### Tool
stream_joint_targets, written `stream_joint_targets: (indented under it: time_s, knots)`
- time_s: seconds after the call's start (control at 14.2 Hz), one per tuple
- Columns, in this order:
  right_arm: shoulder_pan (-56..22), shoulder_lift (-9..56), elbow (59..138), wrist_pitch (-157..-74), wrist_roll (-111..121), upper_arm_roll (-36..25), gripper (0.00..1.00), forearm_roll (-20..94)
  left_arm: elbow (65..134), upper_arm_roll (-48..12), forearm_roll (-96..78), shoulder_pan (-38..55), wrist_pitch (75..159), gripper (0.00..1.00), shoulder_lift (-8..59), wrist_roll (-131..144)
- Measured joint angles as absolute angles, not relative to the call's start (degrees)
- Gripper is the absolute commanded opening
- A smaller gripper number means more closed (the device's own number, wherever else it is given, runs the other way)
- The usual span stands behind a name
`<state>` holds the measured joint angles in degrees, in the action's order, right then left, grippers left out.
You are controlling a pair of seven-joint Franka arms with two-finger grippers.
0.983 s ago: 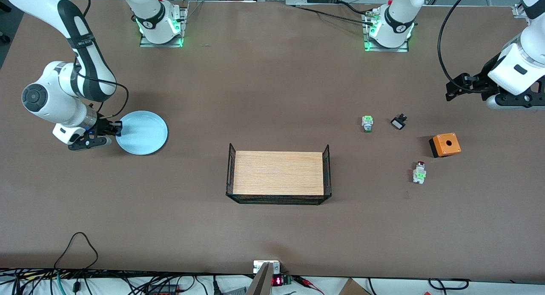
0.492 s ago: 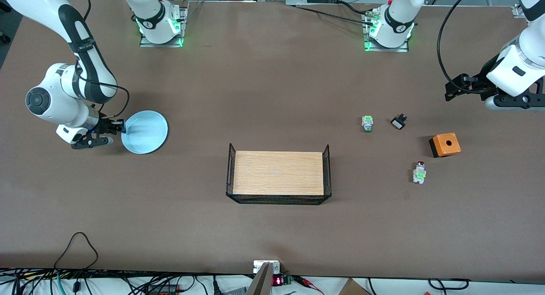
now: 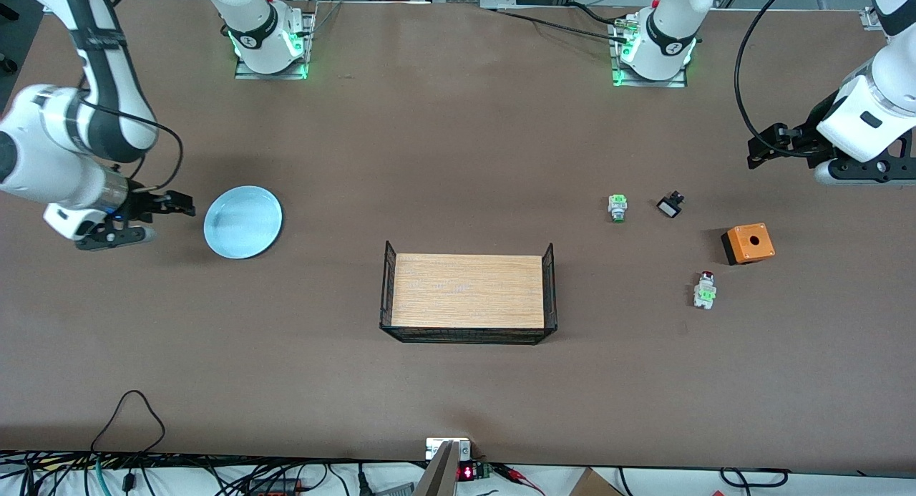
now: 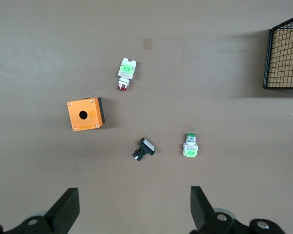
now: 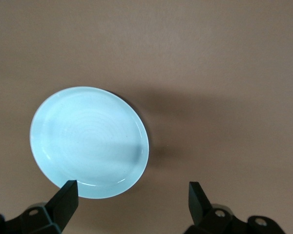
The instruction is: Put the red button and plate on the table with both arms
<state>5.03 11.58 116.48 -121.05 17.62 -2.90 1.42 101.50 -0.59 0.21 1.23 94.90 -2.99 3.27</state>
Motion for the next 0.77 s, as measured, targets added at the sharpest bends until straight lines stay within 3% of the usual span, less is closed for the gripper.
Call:
stream_joint_targets:
  time_s: [0.77]
  knots:
    - [0.07,9.72,85.22,-90.09,2.37,-2.23,1.00,1.38,101.36,-0.65,0.21,1.23,94.80,1.00,-3.00,3.28]
